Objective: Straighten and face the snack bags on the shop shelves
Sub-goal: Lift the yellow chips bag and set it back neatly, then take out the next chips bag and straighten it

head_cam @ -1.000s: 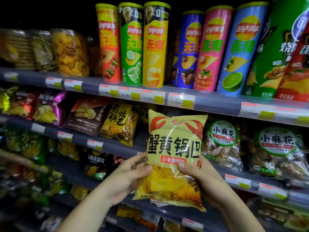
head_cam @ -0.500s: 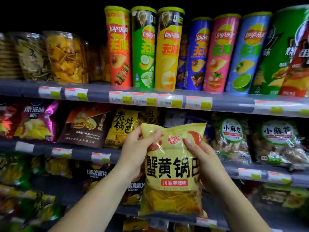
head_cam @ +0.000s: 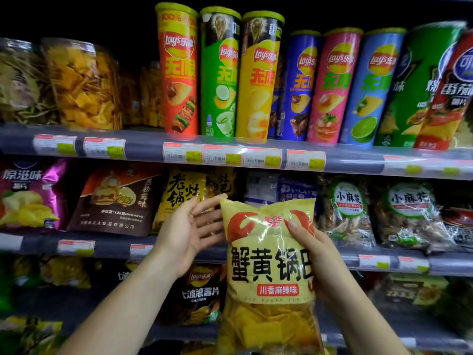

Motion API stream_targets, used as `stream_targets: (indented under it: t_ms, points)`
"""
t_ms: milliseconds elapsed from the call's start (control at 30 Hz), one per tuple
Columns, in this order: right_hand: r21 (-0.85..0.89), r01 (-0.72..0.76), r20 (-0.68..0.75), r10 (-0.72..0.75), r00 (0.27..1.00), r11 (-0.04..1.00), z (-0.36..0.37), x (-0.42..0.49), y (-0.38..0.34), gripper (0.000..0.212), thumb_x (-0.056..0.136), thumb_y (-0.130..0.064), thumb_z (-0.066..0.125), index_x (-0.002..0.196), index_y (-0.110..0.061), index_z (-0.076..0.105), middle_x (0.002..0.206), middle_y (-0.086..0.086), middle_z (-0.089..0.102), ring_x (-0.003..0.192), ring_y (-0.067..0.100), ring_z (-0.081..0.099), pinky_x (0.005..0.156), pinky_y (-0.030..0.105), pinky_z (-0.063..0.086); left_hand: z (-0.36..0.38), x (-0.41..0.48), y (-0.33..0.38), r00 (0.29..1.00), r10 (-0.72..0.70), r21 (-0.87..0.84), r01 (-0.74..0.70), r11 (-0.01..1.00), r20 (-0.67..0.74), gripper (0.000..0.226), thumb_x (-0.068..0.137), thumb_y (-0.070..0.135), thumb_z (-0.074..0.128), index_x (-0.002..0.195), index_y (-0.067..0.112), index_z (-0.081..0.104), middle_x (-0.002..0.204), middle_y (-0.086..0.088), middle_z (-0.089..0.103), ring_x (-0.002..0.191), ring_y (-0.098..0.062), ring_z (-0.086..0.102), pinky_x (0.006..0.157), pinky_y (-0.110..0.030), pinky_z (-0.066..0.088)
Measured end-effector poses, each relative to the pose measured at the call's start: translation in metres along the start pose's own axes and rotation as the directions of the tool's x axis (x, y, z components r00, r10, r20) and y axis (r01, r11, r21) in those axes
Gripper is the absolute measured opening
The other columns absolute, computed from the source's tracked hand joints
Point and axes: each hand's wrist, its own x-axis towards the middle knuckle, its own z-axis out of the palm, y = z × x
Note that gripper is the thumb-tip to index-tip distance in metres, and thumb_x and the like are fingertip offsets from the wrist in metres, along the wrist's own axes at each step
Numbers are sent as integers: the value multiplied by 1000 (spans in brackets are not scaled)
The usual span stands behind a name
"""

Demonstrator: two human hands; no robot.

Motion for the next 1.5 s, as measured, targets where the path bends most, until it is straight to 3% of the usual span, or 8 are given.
stream_targets:
  t_ms: [133, 300, 400, 567, 933, 1100, 1333, 1500]
  points:
    - [2, 5, -62, -5, 998, 1000, -3, 13, -9, 45, 85, -38, 72, 112, -2, 74, 100, 24, 80, 88, 40, 79, 79, 48, 64, 16, -22, -20, 964, -132, 359, 41, 932, 232, 46, 78, 71, 56, 113, 42, 62, 116, 6, 74, 109, -14, 69, 94, -37, 54]
    - [-163, -11, -55, 2, 998, 987, -8, 43, -25, 67, 79, -61, 71, 121, -8, 68, 105, 12, 81, 76, 18, 81, 61, 29, 61, 36, -9, -23, 992, -49, 456, -7, 890, 112, 58, 61, 31, 91, 110, 37, 60, 106, 12, 73, 97, -6, 70, 85, -30, 58]
    - [-388, -56, -7, 58, 998, 920, -20, 46, -18, 93, 59, -72, 78, 131, -17, 58, 119, 2, 74, 92, 11, 78, 73, 27, 59, 37, 18, -14, 1000, 17, 414, -13, 910, -7, 65, 53, 39, 92, 110, 28, 61, 108, 4, 75, 98, -13, 73, 87, -35, 58]
    - [-416, 16, -40, -36, 999, 909, -30, 69, -9, 65, 73, -30, 90, 127, -9, 62, 114, 7, 77, 99, 23, 78, 84, 40, 65, 48, 52, -3, 989, 144, 514, -117, 850, -15, 80, 59, 46, 89, 127, 25, 52, 115, 5, 69, 105, -14, 67, 91, -39, 58]
    - [-596, 143, -72, -229, 971, 791, -19, 101, -3, 58, 82, -33, 83, 132, -16, 59, 119, 3, 73, 109, 22, 71, 93, 44, 61, 43, 91, -23, 970, 243, 648, -163, 744, -34, 93, 67, 30, 90, 146, 23, 41, 141, -2, 59, 126, -23, 58, 104, -49, 50]
    - [-774, 156, -62, -318, 946, 613, -12, 95, 2, 62, 83, -41, 81, 135, -15, 59, 122, 3, 73, 108, 20, 70, 89, 38, 61, 35, 87, -37, 972, 235, 672, -179, 718, 8, 84, 75, 31, 85, 145, 25, 39, 135, 10, 54, 124, -13, 54, 105, -43, 49]
    - [-774, 107, -87, -272, 958, 623, -8, 86, 5, 68, 82, -36, 82, 139, -13, 54, 110, -8, 61, 99, 11, 62, 68, 7, 44, 24, 72, -40, 950, 314, 736, -219, 641, 9, 99, 77, 41, 81, 155, 23, 24, 153, 0, 47, 138, -18, 48, 112, -46, 44]
    - [-771, 77, -206, -362, 909, 632, -8, 71, 4, 65, 84, -40, 78, 137, -15, 51, 122, 0, 65, 106, 16, 63, 82, 26, 56, -15, 42, -19, 872, 490, 758, -337, 559, 26, 59, 87, 31, 73, 140, 22, 50, 138, 5, 57, 119, -6, 58, 99, -28, 53]
